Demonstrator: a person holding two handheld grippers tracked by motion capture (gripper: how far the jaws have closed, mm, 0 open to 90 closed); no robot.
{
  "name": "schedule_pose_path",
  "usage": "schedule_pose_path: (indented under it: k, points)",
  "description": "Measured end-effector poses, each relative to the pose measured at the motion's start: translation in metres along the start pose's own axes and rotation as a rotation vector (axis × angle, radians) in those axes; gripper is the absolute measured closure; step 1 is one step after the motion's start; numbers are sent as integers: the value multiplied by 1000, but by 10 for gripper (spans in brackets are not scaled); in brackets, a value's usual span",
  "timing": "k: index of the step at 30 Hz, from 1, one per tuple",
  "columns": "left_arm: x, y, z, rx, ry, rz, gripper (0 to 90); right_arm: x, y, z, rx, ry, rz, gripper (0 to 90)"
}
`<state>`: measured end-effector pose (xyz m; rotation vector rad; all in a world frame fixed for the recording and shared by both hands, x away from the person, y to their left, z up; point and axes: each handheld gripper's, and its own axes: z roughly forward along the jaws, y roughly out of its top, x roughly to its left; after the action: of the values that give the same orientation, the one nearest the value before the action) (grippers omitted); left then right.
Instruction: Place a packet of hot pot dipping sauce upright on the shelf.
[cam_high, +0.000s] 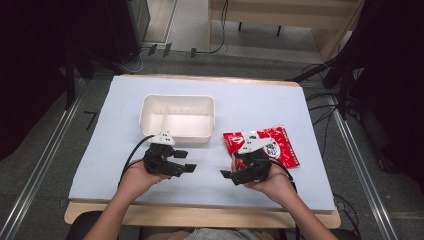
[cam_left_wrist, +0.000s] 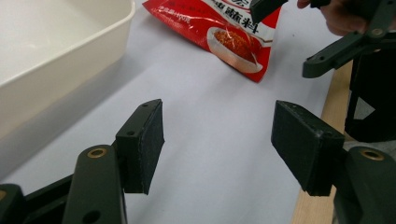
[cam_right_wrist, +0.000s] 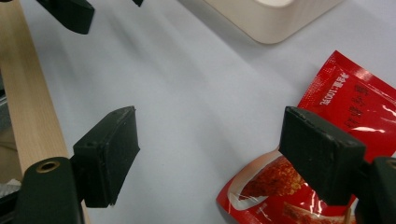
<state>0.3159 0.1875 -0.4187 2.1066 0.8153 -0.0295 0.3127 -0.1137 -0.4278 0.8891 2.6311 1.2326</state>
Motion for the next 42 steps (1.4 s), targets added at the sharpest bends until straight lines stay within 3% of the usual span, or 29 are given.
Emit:
schedule_pose_path:
  k: [5, 8, 11, 15, 20, 24, 25, 26, 28, 33, 36, 42]
  points:
    - [-3, 0, 0, -10, -13, 9, 357, -4, 1, 0, -10, -7, 21, 196]
    - [-2, 1, 0, -1, -15, 9, 356, -5, 0, -1, -22, -14, 24, 252]
    - [0, 2, 3, -3, -33, -38, 317, -6, -1, -1, -22, -22, 14, 281]
    - [-2, 5, 3, -17, -25, -33, 294, -9, -3, -3, -29, -26, 29, 309]
    - [-4, 8, 0, -22, 9, 6, 427, -10, -5, -6, -31, -35, 45, 325]
    - [-3, 10, -1, -4, 18, -23, 502, -12, -6, -8, -35, -40, 51, 346]
    - [-2, 10, 0, 0, 21, -22, 567, -13, -6, -9, -37, -36, 51, 370]
    - [-2, 10, 0, -1, 41, -20, 567, -13, -6, -9, -37, -36, 51, 370]
    - [-1, 10, -1, -18, 38, 2, 631, -13, -7, -11, -39, -34, 54, 372]
    - [-1, 12, -3, -52, 48, 6, 616, -12, -7, -11, -27, -31, 62, 378]
    - [-2, 14, -2, -14, 31, -28, 537, -12, -6, -13, -29, -28, 53, 403]
    - [1, 18, 1, 75, -28, -45, 481, -17, -5, -23, -34, -48, 62, 400]
